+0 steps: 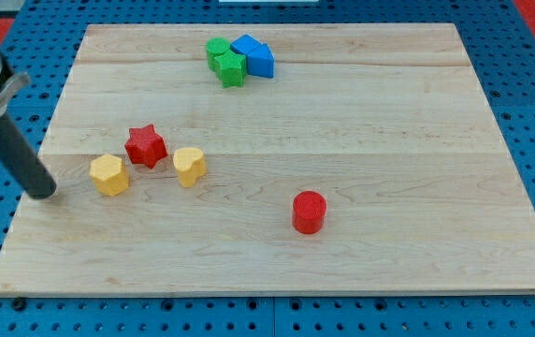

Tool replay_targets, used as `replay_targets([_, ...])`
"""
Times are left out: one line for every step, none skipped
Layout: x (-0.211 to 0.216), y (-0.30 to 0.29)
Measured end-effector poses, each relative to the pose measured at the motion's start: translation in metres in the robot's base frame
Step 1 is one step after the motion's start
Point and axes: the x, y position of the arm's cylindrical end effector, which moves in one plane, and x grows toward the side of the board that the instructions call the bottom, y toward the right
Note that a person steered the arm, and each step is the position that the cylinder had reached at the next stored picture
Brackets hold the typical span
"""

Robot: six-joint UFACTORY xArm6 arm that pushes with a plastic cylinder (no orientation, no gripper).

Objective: Push the yellow hexagon into the red circle

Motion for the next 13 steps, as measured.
replay_targets([-0.010, 0.044])
replay_targets([0.044, 0.133])
replay_targets([0.067, 0.157])
replay_targets([0.049, 0.083])
replay_targets([-0.007, 0.090])
replay_targets([0.002, 0.143])
replay_targets([0.037, 0.203])
replay_targets([0.040, 0.189])
replay_targets([0.044, 0.174])
replay_targets([0.075, 0.208])
replay_targets([0.070, 0.236])
replay_targets([0.038, 0.206])
replay_targets([0.012, 0.134])
